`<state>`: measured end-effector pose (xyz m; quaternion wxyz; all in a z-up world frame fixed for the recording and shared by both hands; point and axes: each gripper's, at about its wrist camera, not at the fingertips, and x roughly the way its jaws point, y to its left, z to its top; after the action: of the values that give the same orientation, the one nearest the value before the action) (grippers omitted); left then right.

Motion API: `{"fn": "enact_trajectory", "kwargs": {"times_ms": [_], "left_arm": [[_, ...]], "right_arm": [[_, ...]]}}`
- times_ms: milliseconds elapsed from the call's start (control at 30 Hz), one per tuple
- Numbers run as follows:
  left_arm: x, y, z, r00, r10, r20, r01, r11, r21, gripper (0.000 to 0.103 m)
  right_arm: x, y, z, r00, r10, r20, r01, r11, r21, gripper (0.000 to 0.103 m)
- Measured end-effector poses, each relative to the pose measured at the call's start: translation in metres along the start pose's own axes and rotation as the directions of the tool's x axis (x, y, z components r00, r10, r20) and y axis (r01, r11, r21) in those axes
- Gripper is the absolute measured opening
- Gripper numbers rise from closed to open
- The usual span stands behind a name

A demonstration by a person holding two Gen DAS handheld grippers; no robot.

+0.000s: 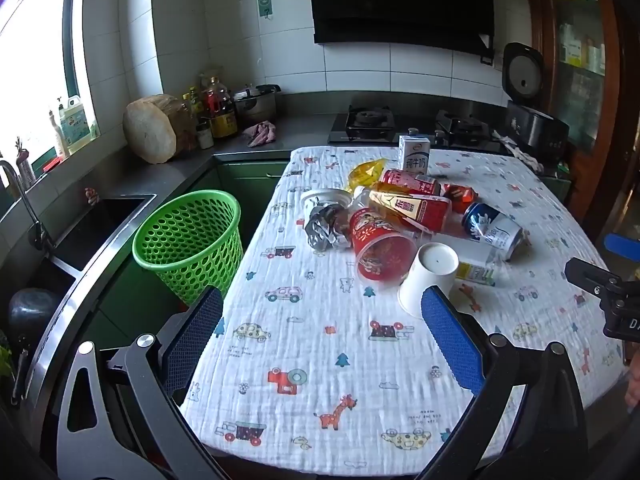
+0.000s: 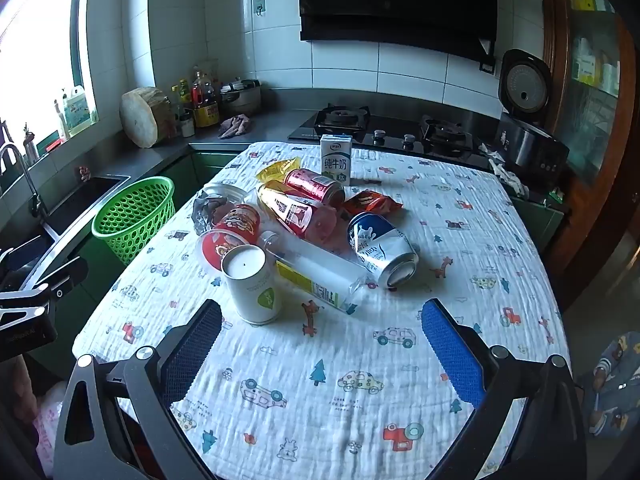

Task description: Collect trash

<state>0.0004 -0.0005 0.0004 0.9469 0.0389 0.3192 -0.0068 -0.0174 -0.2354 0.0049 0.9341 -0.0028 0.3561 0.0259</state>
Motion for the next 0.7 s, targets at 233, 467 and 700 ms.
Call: {"fn": "enact_trajectory", "kwargs": {"times_ms": [233, 467, 700], "left_arm": [[0.0014, -0.0010, -0.0001, 1.000, 0.007, 0.003, -0.007, 1.000, -0.003, 0.098], [0.0022, 0.0000, 0.0003, 1.000, 0.012, 0.003, -0.012, 1.000, -0.008, 0.098], [0.0039, -0.0014, -0.0005, 1.000, 0.016, 0.002, -0.016, 1.000, -0.001, 0.098]], "right_arm": [[-0.0009, -0.0006, 0.0004, 1.000, -0.006, 0.002, 0.006, 1.000, -0.005, 0.097], [-0.0008, -0.0010, 0.0009, 1.000, -0.004, 0.002, 0.004, 1.000, -0.001, 0.097], [-0.0011, 0.0001, 0.0002, 1.000, -0.004, 0.003, 0.004, 1.000, 0.000, 0.097]]}}
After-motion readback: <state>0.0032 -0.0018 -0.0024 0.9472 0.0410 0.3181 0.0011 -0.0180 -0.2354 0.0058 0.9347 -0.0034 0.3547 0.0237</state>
